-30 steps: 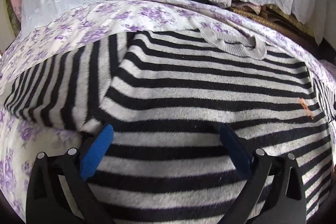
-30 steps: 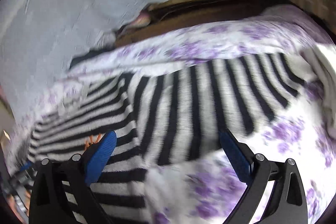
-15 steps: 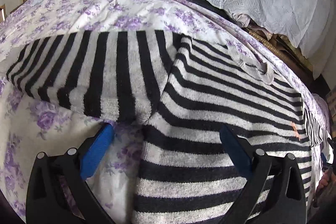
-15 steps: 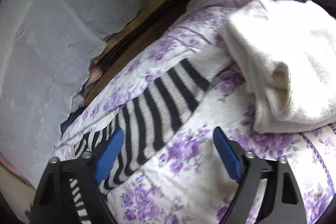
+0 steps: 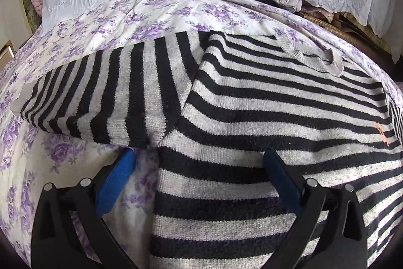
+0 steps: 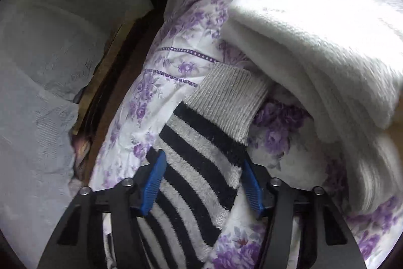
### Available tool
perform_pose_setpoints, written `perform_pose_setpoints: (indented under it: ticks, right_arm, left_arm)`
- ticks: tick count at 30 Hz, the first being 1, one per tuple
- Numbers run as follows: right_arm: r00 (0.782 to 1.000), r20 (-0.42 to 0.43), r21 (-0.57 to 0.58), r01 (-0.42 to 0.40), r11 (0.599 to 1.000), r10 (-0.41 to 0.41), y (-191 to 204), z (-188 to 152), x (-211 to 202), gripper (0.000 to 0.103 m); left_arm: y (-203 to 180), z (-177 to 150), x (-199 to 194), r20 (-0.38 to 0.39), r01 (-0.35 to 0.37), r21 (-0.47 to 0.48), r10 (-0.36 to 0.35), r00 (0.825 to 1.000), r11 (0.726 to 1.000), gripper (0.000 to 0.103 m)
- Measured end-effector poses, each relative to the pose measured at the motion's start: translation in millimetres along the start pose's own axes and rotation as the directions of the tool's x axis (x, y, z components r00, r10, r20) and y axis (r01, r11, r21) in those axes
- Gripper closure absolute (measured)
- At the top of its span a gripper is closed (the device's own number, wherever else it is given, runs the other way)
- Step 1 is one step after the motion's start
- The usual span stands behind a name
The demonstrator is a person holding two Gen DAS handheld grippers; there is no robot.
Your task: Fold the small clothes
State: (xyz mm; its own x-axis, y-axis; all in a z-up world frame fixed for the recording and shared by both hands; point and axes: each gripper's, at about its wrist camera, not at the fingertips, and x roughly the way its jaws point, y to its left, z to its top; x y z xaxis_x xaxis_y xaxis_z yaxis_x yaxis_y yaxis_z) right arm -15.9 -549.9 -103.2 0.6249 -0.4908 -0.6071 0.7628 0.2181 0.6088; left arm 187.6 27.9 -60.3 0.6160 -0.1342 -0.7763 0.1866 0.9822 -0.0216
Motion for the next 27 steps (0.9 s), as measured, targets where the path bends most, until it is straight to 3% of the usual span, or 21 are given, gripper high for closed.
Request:
perform_pose_setpoints:
  ticks: [1,2,4,11,20,27]
  right_arm:
    - [1.0,-0.001,-0.003,-0.001,1.0,0.001,-2,-3,1,0.087]
    - [0.996,-0.041,0.048,-0.077,0.996,0.079,-8,2,3,0.097]
    - [0.983,-0.052,0.099,-0.168,0.981,0.174,-14,6,-1,0.096]
    - [0.94,-0.091,-0.101,-0.336,0.936,0.328,49,-14,-31,0.096]
    - [0.882,-0.212,-0.282,-0.468,0.838,0.421,111,-55,-61,0.096]
    - [0.84,-0.313,-0.361,-0.536,0.763,0.443,148,-103,-86,0.096]
  left_arm:
    - [0,0,0,0.002,0.003,0.0,-0.003,1.0,1.0,0.004]
    - [0,0,0,0.001,0.002,0.0,-0.002,1.0,1.0,0.004]
    - [-1,-1,-1,0.001,-0.003,0.001,0.003,1.0,1.0,0.004]
    - [-1,-2,-9,0.027,0.016,-0.003,-0.016,0.999,1.0,0.004]
    - [-1,-1,-10,0.027,0.031,-0.01,-0.031,0.999,0.999,0.004]
    - [-2,-1,-7,0.023,0.031,-0.002,-0.031,0.999,1.0,0.004]
